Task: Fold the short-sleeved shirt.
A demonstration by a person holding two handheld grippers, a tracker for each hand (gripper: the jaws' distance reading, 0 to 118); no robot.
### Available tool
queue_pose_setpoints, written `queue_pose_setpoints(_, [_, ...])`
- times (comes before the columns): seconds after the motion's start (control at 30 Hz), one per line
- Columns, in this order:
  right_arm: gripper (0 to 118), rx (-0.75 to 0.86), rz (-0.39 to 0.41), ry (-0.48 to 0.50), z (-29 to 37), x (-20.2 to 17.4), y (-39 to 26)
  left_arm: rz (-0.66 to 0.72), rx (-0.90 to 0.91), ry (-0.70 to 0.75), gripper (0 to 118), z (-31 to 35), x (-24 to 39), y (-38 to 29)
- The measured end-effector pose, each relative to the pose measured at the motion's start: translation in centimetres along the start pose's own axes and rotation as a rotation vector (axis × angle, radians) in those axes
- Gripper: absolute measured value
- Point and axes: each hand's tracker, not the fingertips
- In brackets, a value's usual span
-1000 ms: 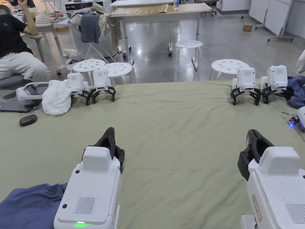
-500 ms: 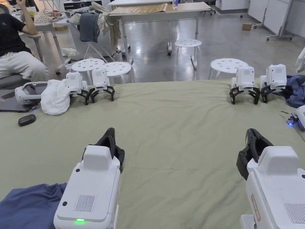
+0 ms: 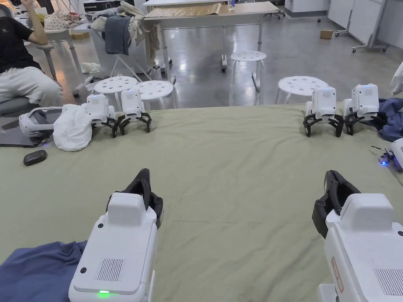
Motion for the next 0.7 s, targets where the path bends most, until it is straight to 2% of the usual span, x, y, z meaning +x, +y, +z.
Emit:
queue_pose_setpoints(0.07, [5,-0.002,0.000,0.001,-0.04,0.01,-0.01,0.007,-0.001,-0.007,5,0.02,-0.01,-0.02])
queue_pose_setpoints(0.1, [8,0.000,0.000,-0.001,-0.04,0.02,-0.03,0.011,-0.001,-0.008,14,0.01,-0.06,-0.04])
queue_pose_setpoints(0.13, [16,0.002,0.001,-0.006,0.01,-0.02,0.01,0.013,-0.002,-0.006,24,0.01,-0.06,-0.05])
queue_pose_setpoints(0.17, [31,0.001,0.002,-0.008,0.03,-0.01,0.04,0.016,-0.006,-0.006,37,-0.03,-0.06,-0.03])
queue_pose_setpoints(0.2, [52,-0.002,-0.002,-0.002,0.00,0.06,0.05,0.020,-0.014,-0.007,57,-0.11,-0.06,0.00])
queue_pose_setpoints(0.23, [67,-0.004,-0.008,0.002,-0.03,0.10,0.04,0.020,-0.014,-0.006,72,-0.10,-0.11,0.03])
queue_pose_setpoints(0.27, [77,-0.006,-0.011,0.006,-0.08,0.04,0.00,0.018,-0.012,-0.001,86,-0.11,-0.06,0.03])
queue_pose_setpoints(0.3, [85,-0.009,-0.008,0.004,-0.11,0.00,-0.02,0.016,-0.014,0.002,105,-0.14,-0.02,0.05])
queue_pose_setpoints(0.33, [90,-0.009,-0.003,-0.001,-0.10,-0.08,-0.07,0.017,-0.015,-0.003,118,-0.15,0.01,0.08])
queue_pose_setpoints(0.43, [108,-0.010,-0.006,0.006,-0.06,-0.13,-0.07,0.004,0.002,-0.013,118,0.15,0.13,0.15])
queue_pose_setpoints(0.5, [116,-0.004,-0.007,0.001,0.01,-0.20,-0.09,-0.010,-0.001,-0.008,118,0.09,0.31,0.17])
queue_pose_setpoints(0.7, [118,0.003,-0.017,0.002,0.07,-0.20,-0.05,0.002,0.002,0.000,118,0.07,0.36,0.24])
